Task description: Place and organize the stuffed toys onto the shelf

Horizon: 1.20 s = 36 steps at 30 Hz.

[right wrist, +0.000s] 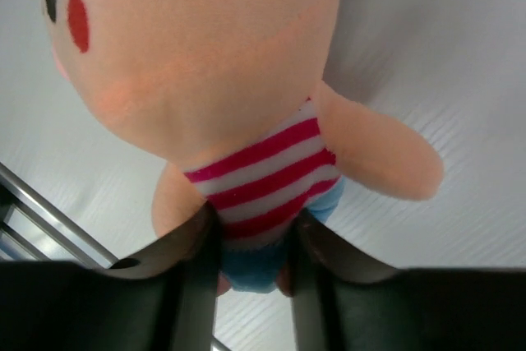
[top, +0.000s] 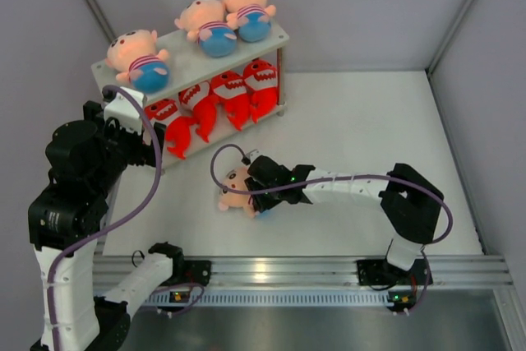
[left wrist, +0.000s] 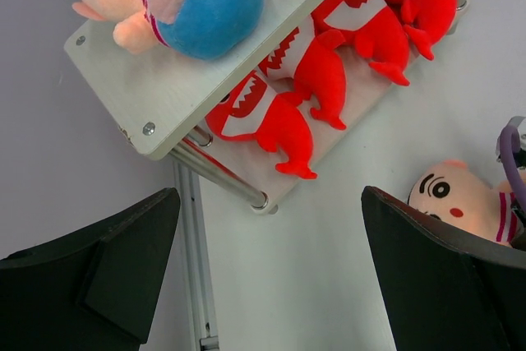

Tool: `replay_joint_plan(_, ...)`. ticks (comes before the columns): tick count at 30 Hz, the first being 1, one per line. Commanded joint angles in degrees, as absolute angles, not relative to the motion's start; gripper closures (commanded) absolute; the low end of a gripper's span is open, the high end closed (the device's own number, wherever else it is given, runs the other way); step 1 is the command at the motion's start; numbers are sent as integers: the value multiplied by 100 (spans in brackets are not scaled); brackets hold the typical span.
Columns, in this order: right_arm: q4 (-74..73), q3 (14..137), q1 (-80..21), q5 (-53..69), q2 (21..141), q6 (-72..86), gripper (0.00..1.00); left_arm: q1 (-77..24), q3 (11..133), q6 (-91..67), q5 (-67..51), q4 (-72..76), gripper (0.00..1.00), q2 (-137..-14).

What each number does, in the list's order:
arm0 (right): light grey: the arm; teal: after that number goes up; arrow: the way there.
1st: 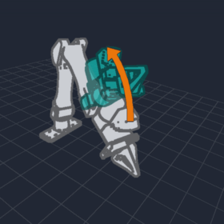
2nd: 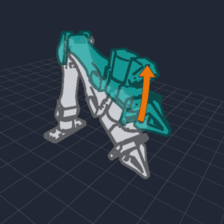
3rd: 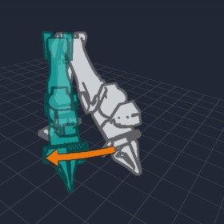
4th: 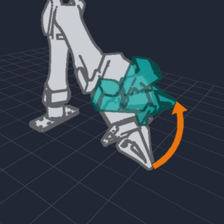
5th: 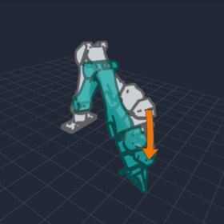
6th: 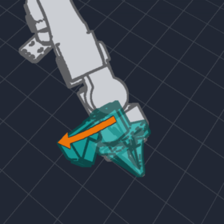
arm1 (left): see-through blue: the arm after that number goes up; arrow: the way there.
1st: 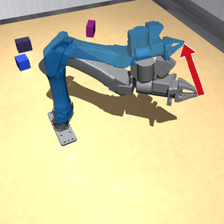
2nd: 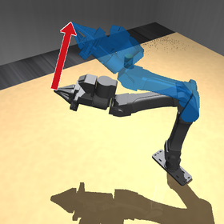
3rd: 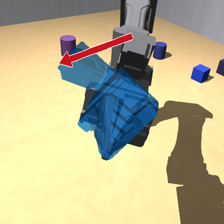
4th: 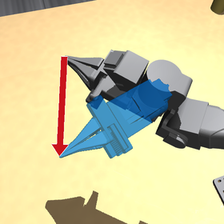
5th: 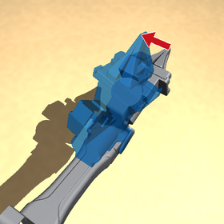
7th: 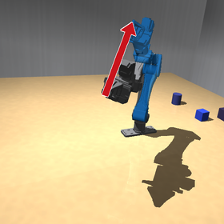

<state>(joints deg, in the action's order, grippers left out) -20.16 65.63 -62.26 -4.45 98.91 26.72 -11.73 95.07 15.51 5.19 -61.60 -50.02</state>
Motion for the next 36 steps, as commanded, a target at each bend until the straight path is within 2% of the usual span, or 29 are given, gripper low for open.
replay_joint_plan(1,-1978,6820,-6363,-685,9844,2558,54,-1143,9545,1652,580,-6144,2,-4966)
replay_joint_plan(5,-1908,6637,-6469,-756,9677,2426,47,-1143,9562,1670,606,-6135,2,-4983)
replay_joint_plan(12,-1855,6223,-6504,-827,9491,2461,47,-1143,9606,1714,949,-6117,2,-5027)
replay_joint_plan(15,-1741,6188,-6521,-835,9606,2522,84,-1134,9711,1740,1230,-6117,2,-5089)
replay_joint_plan(16,-1732,6248,-6513,-861,9589,2540,100,-1125,9755,1758,1491,-6100,2,-5124)
replay_joint_plan(21,-2160,6933,-6521,-1229,9062,2461,100,-1099,9923,1872,2416,-5907,2,-5247)
replay_joint_plan(24,-2820,7934,-6521,-1624,8807,2470,100,-1046,10001,1863,2444,-5845,2,-5273)
replay_joint_plan(26,-3093,8760,-6530,-1819,8719,2452,100,-1037,10089,1846,2286,-5818,2,-5378)
replay_joint_plan(32,-3086,10685,-6530,-2487,8876,2277,100,-1037,10546,2669,520,-5423,2,-5835)
replay_joint_plan(36,-2953,11950,-6521,-2916,9385,2101,100,-1037,11126,2979,736,-5335,2,-6729)
